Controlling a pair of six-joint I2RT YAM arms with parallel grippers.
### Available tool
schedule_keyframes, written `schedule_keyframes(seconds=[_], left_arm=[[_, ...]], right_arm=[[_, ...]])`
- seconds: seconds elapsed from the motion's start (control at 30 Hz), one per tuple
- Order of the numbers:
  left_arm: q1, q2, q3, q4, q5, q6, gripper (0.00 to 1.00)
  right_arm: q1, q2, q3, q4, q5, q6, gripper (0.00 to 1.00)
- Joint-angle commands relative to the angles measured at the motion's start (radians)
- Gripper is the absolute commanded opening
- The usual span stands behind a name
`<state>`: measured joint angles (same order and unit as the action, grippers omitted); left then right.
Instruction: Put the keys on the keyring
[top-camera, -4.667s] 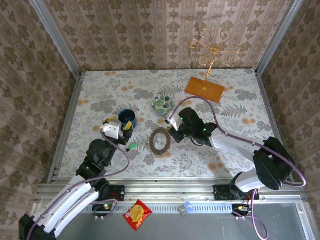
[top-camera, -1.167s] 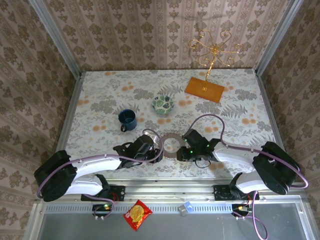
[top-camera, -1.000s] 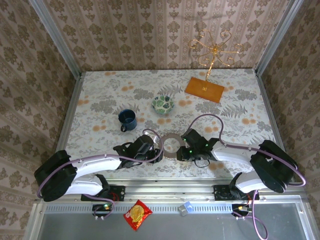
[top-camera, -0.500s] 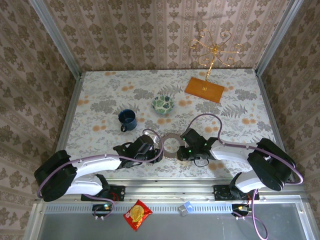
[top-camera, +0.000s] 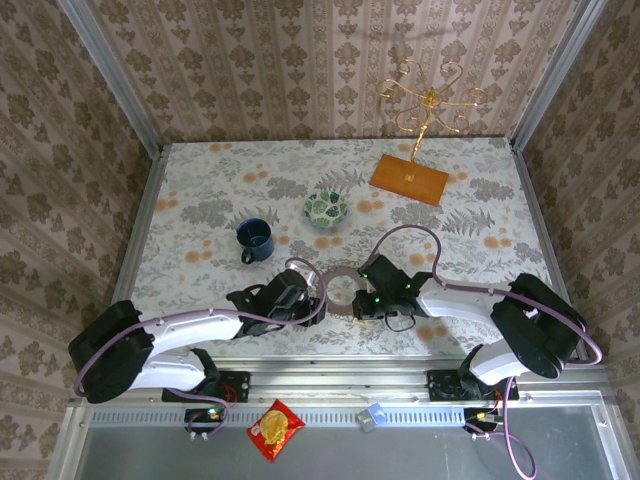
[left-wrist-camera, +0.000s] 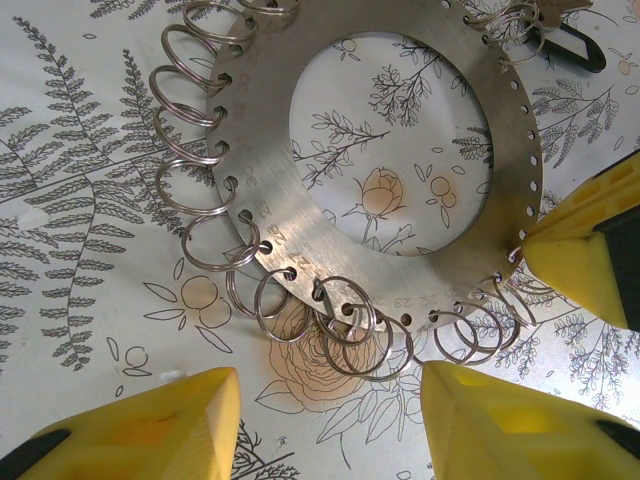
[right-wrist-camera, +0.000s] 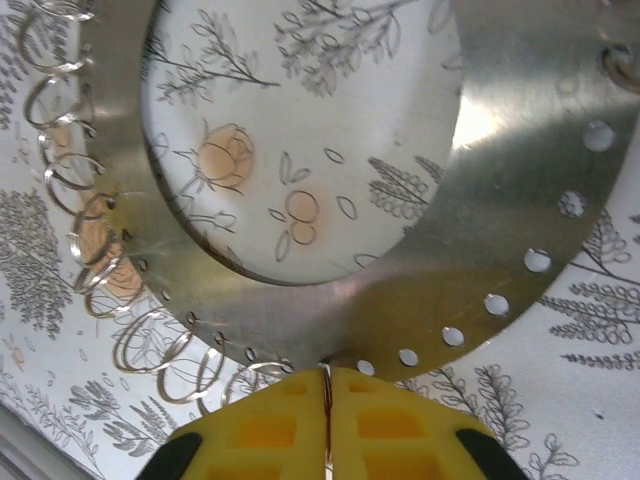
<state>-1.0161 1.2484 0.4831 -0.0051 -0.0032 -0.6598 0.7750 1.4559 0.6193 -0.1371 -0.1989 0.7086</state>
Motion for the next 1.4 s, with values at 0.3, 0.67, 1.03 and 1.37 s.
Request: schedule_keyframes(seconds=[0.3,0.67,1.03,1.37], left_arm=[[0.009,-0.079,0.042,-0.076,-0.058,0.104,0.52],[0.260,-0.218,0.119,-0.112,0.076,0.407,0.53],[0.369,-0.223,0.129,0.053,0.354,0.821,0.50],[0.409,-0.117,0.163,0.116,0.723,1.132,0.39]], right_arm=[[-0.003,-0.155,0.010,-0.103,0.074,-0.223,0.00],[-0.019,-0.312,0.066,-0.105,0.083,-0.540,0.00],[-0.051,-0.313,0.134,-0.038,-0.104,-0.764,0.00],[-0.064,-0.302,0.154,0.005,-0.197,-0.918,0.00]])
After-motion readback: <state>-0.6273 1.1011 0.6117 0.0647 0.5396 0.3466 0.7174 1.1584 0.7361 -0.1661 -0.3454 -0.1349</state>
